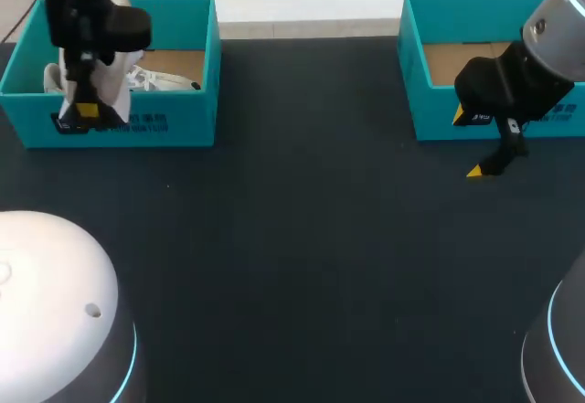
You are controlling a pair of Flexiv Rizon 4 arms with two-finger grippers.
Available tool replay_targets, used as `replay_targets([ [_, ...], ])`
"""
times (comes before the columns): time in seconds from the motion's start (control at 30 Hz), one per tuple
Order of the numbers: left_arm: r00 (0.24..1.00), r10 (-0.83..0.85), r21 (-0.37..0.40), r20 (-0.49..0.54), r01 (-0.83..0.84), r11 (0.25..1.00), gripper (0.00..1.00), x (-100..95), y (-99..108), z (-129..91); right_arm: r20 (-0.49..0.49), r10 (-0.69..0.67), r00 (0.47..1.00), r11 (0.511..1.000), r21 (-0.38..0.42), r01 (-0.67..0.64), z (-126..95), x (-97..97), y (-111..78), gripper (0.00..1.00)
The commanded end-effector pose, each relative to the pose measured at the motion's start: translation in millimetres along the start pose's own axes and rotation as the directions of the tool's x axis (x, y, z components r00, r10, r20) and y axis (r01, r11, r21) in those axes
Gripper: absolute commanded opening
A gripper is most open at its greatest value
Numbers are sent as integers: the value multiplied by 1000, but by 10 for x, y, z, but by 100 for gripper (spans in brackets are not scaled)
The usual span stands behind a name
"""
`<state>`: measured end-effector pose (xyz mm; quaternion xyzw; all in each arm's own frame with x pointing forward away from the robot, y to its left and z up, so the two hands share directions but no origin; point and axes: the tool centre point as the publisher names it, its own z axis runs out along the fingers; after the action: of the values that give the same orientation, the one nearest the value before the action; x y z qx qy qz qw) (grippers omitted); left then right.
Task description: Take the shoe out of the shoebox, open the shoe tongue, remove and reinsert the insole, then place the shoe into the shoebox
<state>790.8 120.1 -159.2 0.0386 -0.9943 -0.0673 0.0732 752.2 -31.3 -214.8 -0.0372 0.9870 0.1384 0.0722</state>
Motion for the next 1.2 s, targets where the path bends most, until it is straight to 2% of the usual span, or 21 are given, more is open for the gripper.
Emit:
replay_targets([
  [0.03,1000,2,28,1,-2,1000,0,-1,67,-11,1,0,1000,1000,2,0,7,2,2,100],
  [0.4,1000,2,28,1,-2,1000,0,-1,67,-11,1,0,1000,1000,2,0,7,2,2,100],
  [0.63,999,-35,27,-40,37,999,0,-669,757,3,1,0,1000,1000,2,0,7,2,2,100],
  [0.67,999,-47,48,-27,48,998,0,-720,828,-16,1,0,1000,1000,2,0,7,2,2,100],
  [0.77,999,-29,41,-27,31,999,0,-945,1071,-52,1,0,1000,1000,2,0,7,2,2,100],
  [0.97,1000,-23,-7,-8,23,1000,0,-1346,1387,-7,1,0,1000,1000,2,0,7,2,2,100],
  [1.2,999,-43,-6,31,44,999,0,-1809,1555,39,1,0,1000,1000,2,0,7,2,2,100],
])
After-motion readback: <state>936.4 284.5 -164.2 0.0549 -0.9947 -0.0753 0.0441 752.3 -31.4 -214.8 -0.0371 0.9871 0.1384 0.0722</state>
